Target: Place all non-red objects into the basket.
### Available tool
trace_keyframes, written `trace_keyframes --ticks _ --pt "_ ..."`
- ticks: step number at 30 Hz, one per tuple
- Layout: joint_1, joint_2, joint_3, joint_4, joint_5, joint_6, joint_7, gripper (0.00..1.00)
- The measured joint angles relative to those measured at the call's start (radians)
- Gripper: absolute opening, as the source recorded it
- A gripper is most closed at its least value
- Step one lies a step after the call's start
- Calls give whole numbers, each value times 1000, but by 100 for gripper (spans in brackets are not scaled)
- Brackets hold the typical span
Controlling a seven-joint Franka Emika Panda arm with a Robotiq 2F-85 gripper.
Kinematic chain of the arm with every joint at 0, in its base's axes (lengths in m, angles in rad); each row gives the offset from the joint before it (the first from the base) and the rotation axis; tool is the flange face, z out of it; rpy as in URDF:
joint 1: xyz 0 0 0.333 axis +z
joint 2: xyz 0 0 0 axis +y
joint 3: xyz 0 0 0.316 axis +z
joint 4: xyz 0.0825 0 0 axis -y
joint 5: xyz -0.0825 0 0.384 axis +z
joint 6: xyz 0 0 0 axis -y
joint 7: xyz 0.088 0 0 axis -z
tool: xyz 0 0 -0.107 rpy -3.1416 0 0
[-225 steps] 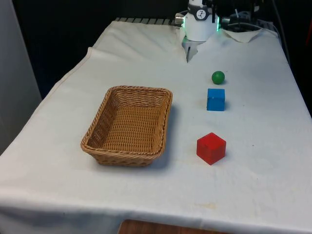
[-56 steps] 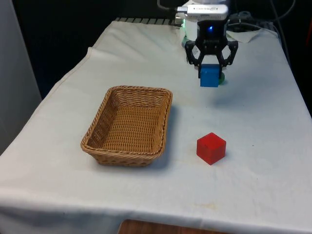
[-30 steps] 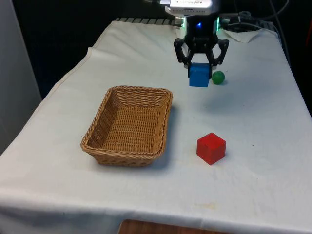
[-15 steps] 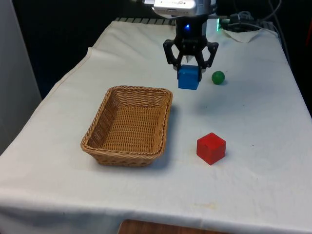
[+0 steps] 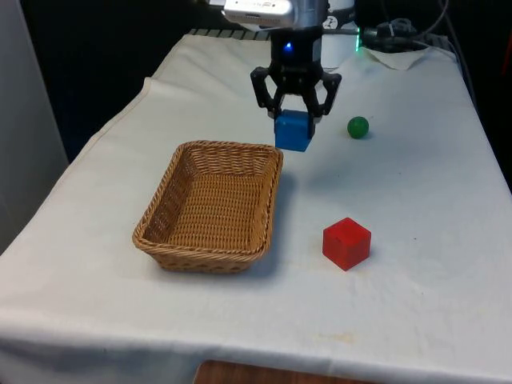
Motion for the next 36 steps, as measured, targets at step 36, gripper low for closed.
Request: trace_keyframes --ticks 36 --pt "-33 216 -62 272 115 -57 -83 1"
